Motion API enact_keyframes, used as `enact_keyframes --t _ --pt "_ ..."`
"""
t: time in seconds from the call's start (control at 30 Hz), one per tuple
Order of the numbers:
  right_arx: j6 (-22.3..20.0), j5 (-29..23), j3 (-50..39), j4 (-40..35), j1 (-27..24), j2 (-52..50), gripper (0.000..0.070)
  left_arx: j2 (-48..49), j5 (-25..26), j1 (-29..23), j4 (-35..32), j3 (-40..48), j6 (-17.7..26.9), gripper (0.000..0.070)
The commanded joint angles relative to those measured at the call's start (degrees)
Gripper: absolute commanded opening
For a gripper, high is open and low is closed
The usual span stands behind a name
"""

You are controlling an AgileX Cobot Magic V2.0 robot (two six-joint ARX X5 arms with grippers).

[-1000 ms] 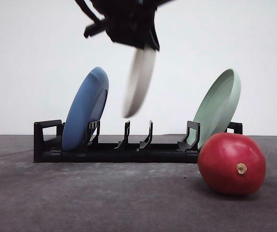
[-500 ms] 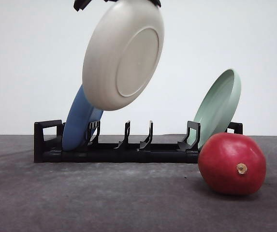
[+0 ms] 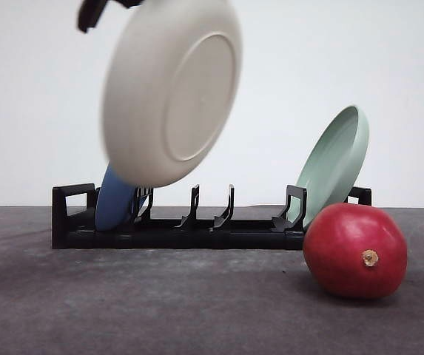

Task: Place pomegranate in white plate

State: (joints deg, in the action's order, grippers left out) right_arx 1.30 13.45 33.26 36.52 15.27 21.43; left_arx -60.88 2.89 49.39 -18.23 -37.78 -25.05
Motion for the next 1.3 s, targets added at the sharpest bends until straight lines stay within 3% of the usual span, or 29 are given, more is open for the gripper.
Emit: enact_keyframes --t 0.0,0.1,0.23,0.43,0.6,0.87,1.27 --pt "-0.4 0.0 0.9 -0.5 0.2 0.2 0.0386 0.9 0.4 0.8 -1.0 1.3 1.5 0.0011" --pt "-0.4 0.0 0.9 -0.5 0.2 0.2 0.0386 2.9 2.6 1.0 -0.5 3.7 5.4 0.001" --pt "-0.1 0.0 0.9 -0.4 0.2 0.2 0.0386 3.4 6.2 1.7 4.8 4.1 14.2 0.001" --pt "0.2 0.0 0.9 -0.4 0.2 0.2 0.0386 2.1 6.2 3.9 13.0 4.1 28.0 0.0009" --pt "0.2 0.0 0.9 -0.4 0.2 0.2 0.0386 -1.4 6.2 5.6 14.5 4.1 36.7 0.0009" --pt "0.2 0.0 0.9 -0.4 0.2 0.2 0.0386 -8.1 4.0 8.1 13.9 4.1 44.0 0.001" --pt "0.2 0.0 0.9 -0.5 0.2 0.2 0.0386 -16.3 -2.9 11.0 13.9 4.1 49.5 0.001"
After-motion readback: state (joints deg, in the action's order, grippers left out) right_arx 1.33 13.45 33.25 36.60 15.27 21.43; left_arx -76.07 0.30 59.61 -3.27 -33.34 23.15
